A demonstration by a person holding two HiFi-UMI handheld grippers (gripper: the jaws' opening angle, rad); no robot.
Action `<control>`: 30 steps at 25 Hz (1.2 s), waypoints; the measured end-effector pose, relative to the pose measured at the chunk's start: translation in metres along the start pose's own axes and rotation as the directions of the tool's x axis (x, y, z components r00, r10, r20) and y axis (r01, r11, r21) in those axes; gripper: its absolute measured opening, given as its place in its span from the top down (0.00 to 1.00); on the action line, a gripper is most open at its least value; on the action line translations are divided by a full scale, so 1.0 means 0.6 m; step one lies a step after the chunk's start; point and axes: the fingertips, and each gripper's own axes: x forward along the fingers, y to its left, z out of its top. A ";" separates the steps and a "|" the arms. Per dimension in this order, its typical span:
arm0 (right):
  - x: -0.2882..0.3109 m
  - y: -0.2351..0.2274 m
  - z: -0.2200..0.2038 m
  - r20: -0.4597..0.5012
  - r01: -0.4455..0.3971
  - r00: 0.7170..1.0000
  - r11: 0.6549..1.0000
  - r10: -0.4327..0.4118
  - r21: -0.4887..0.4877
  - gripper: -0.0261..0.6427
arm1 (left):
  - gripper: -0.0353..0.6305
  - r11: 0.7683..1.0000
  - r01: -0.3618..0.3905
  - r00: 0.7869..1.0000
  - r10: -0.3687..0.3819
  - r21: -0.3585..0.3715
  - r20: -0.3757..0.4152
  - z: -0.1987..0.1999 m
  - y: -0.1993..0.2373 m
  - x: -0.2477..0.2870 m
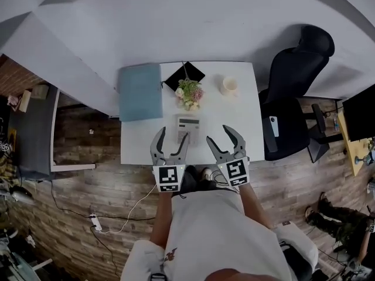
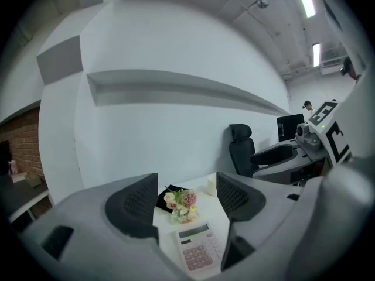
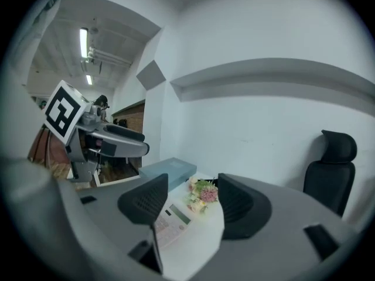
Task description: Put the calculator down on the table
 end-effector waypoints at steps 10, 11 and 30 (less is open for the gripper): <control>-0.058 0.008 0.051 0.079 0.016 0.997 1.000 -0.017 0.010 0.56 | 0.46 0.999 -0.026 0.998 0.023 0.041 0.064 0.041 -0.008 -0.066; -0.058 0.008 0.050 0.080 0.024 0.997 1.000 -0.024 0.006 0.56 | 0.46 0.999 -0.024 0.998 0.021 0.036 0.064 0.039 -0.005 -0.068; 0.034 0.067 0.069 -0.021 0.167 0.986 0.985 -0.168 -0.034 0.56 | 0.46 0.988 0.153 0.984 -0.153 0.012 0.087 0.003 0.111 -0.035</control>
